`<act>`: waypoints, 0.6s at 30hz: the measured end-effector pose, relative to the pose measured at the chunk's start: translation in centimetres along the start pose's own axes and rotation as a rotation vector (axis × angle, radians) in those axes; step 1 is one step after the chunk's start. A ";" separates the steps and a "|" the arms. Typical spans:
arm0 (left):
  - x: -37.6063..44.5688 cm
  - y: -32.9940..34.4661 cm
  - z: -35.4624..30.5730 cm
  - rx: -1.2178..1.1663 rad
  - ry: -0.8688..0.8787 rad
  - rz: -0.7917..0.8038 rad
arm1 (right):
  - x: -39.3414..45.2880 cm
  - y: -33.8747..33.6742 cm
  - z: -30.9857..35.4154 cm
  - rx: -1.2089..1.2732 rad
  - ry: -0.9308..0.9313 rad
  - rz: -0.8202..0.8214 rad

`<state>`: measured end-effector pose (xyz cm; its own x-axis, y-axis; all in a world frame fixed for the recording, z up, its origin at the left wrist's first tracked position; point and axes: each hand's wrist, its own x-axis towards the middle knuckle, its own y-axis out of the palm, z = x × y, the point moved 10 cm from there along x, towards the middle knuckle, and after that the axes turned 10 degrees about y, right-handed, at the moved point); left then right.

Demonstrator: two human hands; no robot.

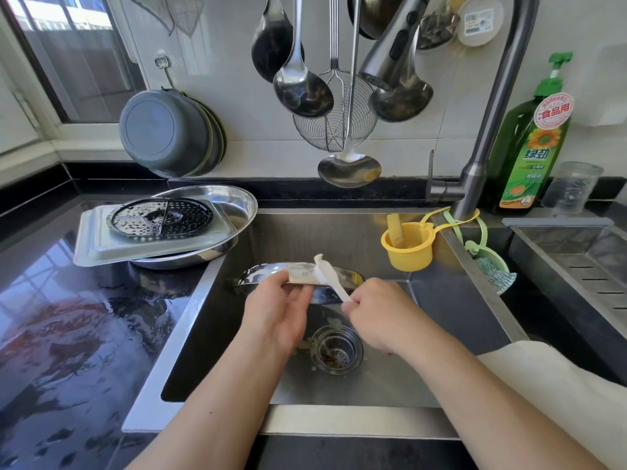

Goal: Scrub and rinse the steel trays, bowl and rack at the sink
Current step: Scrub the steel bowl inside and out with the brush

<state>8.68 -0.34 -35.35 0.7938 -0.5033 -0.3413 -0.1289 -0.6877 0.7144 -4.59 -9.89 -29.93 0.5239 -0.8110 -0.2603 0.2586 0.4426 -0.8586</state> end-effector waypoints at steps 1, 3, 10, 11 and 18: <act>0.0 0.0 -0.1 -0.011 -0.005 0.009 | 0.0 -0.5 -0.7 -0.002 0.039 -0.006; -0.3 0.4 -0.3 -0.033 -0.004 0.027 | 0.3 -1.2 -1.9 0.010 0.102 -0.014; -0.5 0.5 0.8 0.086 -0.020 0.031 | -1.1 1.1 1.3 -0.018 -0.048 0.093; -0.2 0.1 0.5 0.069 -0.006 0.001 | -1.0 0.9 1.1 -0.028 -0.031 0.086; -0.1 0.2 -0.8 0.000 0.030 0.007 | 0.4 -1.3 -2.8 -0.033 0.155 0.044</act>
<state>9.02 -0.05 -34.68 0.8107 -0.4917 -0.3179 -0.1344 -0.6847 0.7163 -6.96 -11.88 -30.21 0.4021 -0.8414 -0.3612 0.2095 0.4686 -0.8582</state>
